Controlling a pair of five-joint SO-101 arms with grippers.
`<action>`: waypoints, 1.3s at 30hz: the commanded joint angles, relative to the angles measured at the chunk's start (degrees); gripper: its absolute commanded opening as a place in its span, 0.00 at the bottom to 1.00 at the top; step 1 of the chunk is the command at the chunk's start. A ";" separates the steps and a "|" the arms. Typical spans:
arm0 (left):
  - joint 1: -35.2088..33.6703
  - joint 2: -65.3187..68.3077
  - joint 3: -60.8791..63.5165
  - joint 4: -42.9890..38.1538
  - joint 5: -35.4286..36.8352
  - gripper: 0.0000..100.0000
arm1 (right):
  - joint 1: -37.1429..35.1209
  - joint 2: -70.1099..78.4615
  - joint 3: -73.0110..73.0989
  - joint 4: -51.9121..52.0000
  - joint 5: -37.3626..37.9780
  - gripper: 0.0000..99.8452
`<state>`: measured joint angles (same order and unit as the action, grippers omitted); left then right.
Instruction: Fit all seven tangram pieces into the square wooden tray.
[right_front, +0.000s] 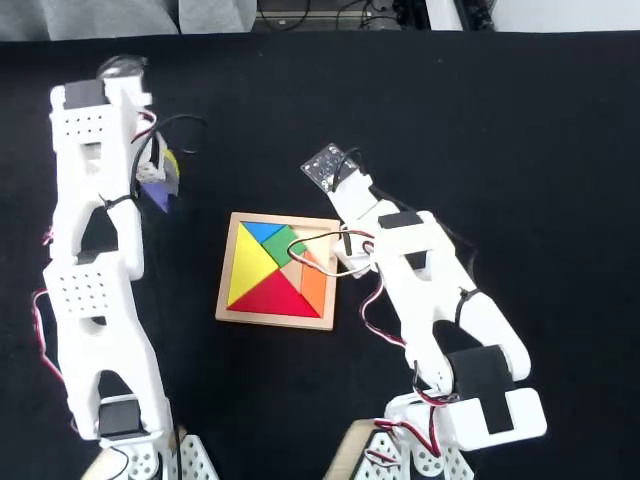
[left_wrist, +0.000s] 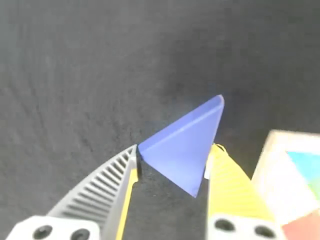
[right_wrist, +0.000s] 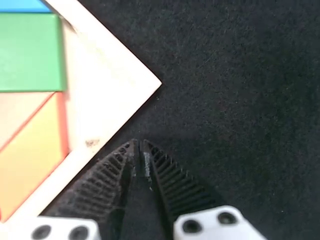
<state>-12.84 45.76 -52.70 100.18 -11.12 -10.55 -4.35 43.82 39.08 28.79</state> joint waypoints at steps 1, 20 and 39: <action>3.91 -7.47 -1.27 0.70 -12.92 0.18 | 3.16 -3.38 -0.84 -1.05 -0.09 0.01; 30.73 -18.73 17.54 -10.20 -42.55 0.18 | 24.62 -2.86 -7.08 -5.71 -26.11 0.01; 40.13 -4.04 6.99 -5.10 -64.53 0.24 | 30.59 -2.86 -7.08 -7.82 -31.65 0.01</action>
<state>27.34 41.36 -41.19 94.29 -76.35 19.34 -4.35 39.78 32.31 -2.24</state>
